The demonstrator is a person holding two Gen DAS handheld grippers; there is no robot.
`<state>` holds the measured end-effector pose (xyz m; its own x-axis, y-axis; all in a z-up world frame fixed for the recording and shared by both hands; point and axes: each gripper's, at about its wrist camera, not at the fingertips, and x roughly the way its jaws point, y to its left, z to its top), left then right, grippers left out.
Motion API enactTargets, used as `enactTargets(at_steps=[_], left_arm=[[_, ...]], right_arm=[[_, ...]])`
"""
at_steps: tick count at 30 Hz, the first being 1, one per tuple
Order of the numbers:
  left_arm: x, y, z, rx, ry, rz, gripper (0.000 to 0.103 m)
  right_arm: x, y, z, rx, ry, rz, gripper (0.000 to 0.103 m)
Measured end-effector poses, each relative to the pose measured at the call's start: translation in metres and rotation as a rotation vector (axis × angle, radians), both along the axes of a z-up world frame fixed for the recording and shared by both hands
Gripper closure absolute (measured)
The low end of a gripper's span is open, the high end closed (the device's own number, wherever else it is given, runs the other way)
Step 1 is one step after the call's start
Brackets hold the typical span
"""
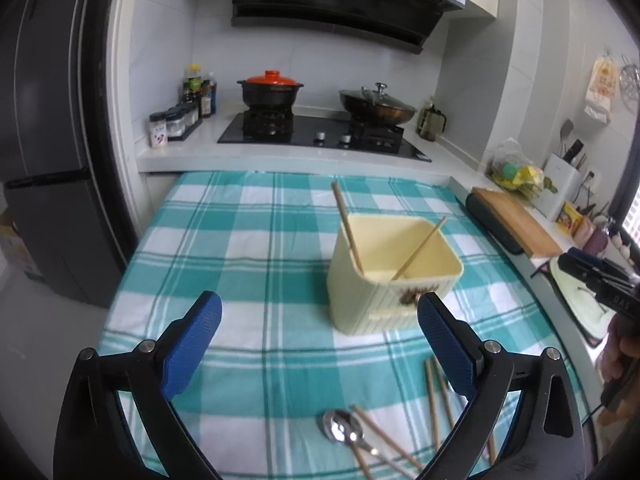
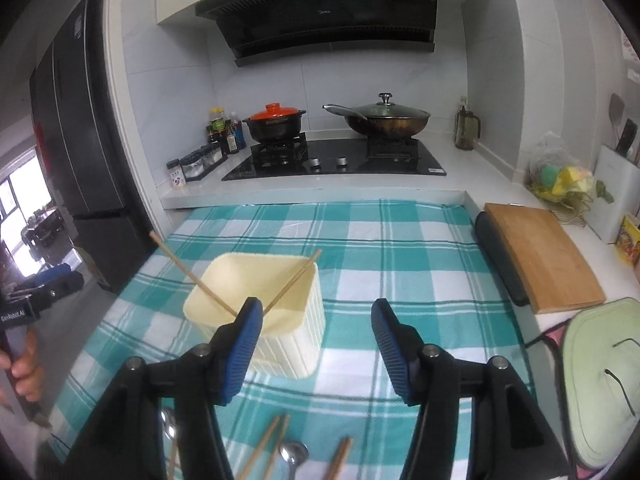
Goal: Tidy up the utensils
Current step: 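Open the left tool dropping its chopstick into the holder while the right tool releases its chopstick, then move the right tool back to the chopsticks and close on one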
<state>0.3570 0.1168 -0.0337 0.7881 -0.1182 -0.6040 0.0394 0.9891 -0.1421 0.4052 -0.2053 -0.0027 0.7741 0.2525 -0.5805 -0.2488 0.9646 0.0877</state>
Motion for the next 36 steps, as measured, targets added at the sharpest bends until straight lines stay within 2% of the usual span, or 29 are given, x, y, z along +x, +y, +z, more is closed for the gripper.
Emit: enactTargets(at_steps=[2, 6, 10, 13, 21, 36], left_arm=[[-0.025, -0.001, -0.022, 0.009, 0.028, 0.009, 0.004], [-0.069, -0.011, -0.057, 0.083, 0.058, 0.035, 0.004], [-0.106, -0.031, -0.076, 0.152, 0.083, 0.023, 0.004], [-0.129, -0.042, -0.086, 0.152, 0.081, 0.034, 0.003], [-0.149, -0.065, -0.112, 0.116, 0.131, 0.015, 0.001], [-0.151, -0.074, -0.128, 0.070, 0.166, 0.033, 0.001]], right_arm=[[-0.033, -0.005, -0.012, -0.038, -0.018, -0.007, 0.039], [-0.091, -0.008, -0.041, -0.118, -0.030, -0.044, 0.038], [-0.136, -0.008, -0.067, -0.155, -0.031, -0.093, 0.027], [-0.157, -0.006, -0.085, -0.182, -0.028, -0.112, 0.027], [-0.183, -0.004, -0.114, -0.193, 0.015, -0.133, 0.027], [-0.196, -0.015, -0.131, -0.218, 0.042, -0.173, 0.027]])
